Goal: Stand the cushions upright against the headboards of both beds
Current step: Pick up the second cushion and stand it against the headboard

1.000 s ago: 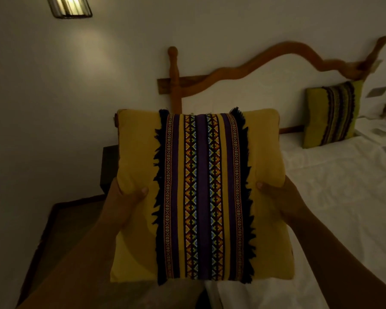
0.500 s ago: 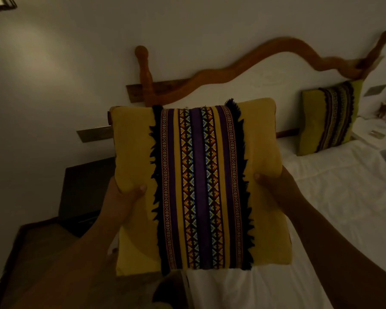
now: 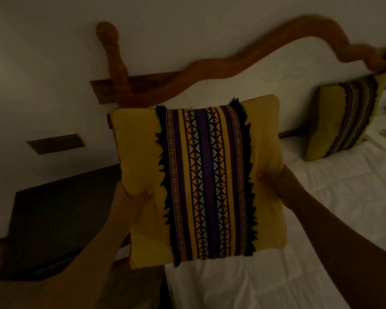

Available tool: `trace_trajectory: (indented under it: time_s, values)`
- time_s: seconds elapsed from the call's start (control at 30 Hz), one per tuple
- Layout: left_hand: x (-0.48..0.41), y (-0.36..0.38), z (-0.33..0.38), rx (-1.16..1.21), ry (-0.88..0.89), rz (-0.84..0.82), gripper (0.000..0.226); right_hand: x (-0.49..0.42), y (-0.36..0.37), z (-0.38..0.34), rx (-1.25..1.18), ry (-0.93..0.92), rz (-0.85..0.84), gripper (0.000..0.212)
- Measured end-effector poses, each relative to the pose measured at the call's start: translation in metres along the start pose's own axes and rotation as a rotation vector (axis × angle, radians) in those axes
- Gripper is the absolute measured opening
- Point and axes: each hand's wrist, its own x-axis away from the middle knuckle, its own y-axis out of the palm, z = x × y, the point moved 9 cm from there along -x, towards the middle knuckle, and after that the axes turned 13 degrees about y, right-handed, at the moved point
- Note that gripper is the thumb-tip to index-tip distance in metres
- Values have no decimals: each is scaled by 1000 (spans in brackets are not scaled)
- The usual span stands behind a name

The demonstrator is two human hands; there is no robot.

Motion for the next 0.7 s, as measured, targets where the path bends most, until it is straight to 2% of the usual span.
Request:
trace_trajectory:
  time_s: [0.1, 0.23, 0.27, 0.4, 0.53, 0.7]
  values:
    - [-41, 26, -15, 11, -37, 13, 87, -58, 2, -6, 4, 49, -16, 64]
    - [-90, 64, -39, 55, -70, -35, 85, -130, 1, -11, 21, 91, -11, 33]
    - [-102, 73, -45, 45, -81, -39, 86, -146, 0, -10, 15, 102, -2, 31]
    - [-145, 104, -68, 72, -122, -46, 84, -211, -4, -3, 58, 144, -1, 40]
    - [-175, 119, -88, 53, -135, -1, 85, -263, 4, 4, 66, 151, -1, 30]
    - [-201, 130, -95, 18, -71, 19, 88, -310, 20, 1, 71, 137, -20, 50]
